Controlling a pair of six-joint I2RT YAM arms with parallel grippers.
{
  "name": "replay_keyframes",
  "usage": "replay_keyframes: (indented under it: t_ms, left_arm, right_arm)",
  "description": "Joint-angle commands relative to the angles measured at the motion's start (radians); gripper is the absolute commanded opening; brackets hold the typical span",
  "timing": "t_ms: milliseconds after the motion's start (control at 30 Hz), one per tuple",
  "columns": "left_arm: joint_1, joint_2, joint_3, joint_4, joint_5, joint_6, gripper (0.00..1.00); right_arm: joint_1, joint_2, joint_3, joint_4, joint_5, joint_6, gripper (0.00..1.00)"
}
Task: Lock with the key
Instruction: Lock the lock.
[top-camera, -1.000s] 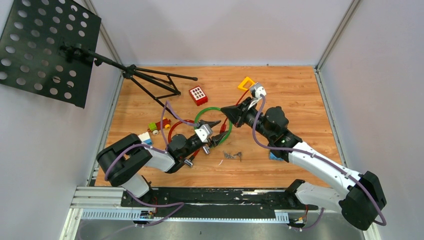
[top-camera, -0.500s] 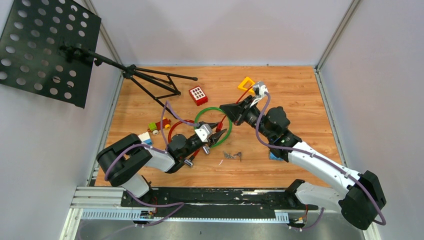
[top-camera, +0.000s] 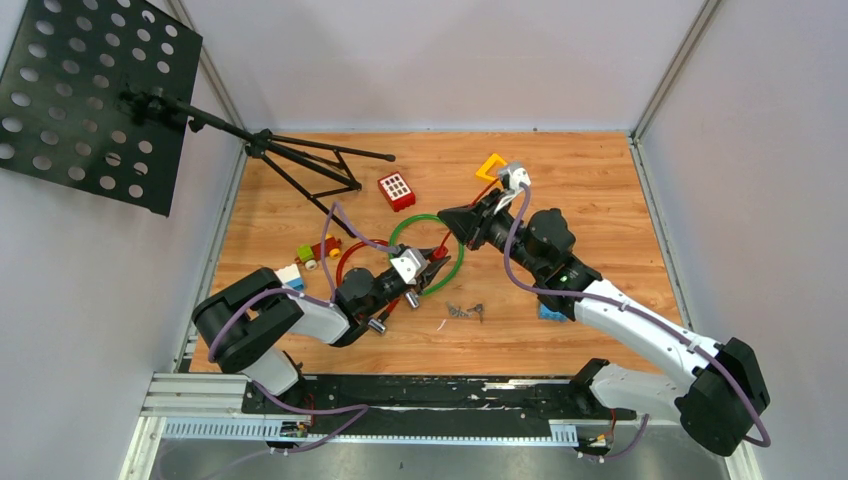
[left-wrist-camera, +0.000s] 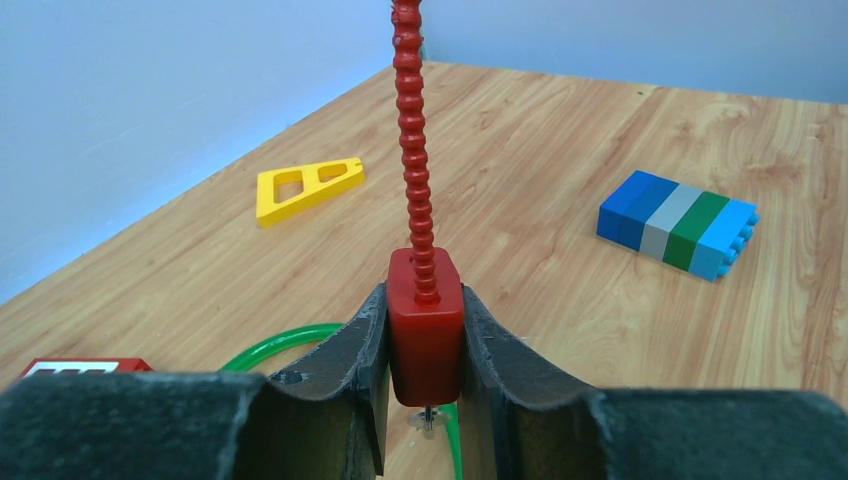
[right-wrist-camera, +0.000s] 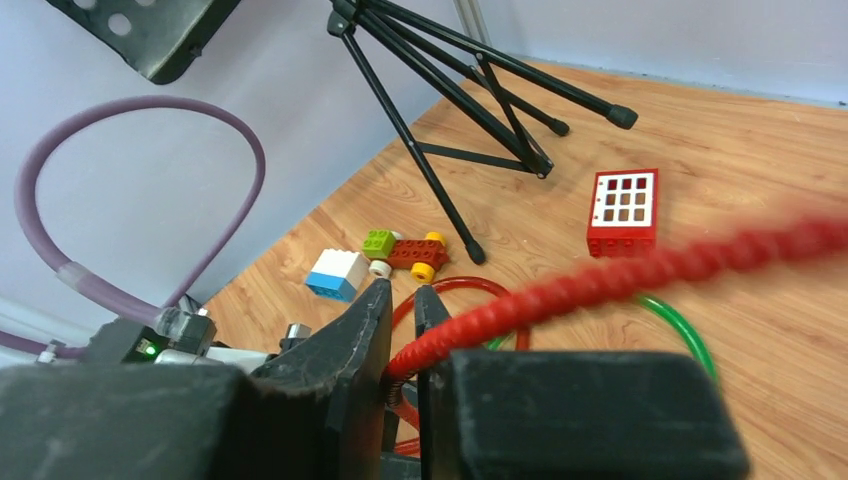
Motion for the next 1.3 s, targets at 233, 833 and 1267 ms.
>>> replay_keyframes:
  t_ms: [233, 833, 1267]
  left_arm:
    - [0.0, -0.041, 0.009, 0.025, -0.015, 0.021, 0.02]
    - [0.049, -0.101, 0.081, -0.261, -0.148, -0.094, 0.0]
    - [0.055, -0.076, 0.123, -0.287, 0.106, -0.115, 0.0]
  right_arm:
    - [-0.003, -0.006, 0.102, -0.192, -0.022, -0.192, 0.44]
    - [-0.005, -0.217, 0.125, -0.558, 0.129, -0.498, 0.53]
    - [-0.003, -0.431, 0.08, -0.623, 0.395, -0.718, 0.48]
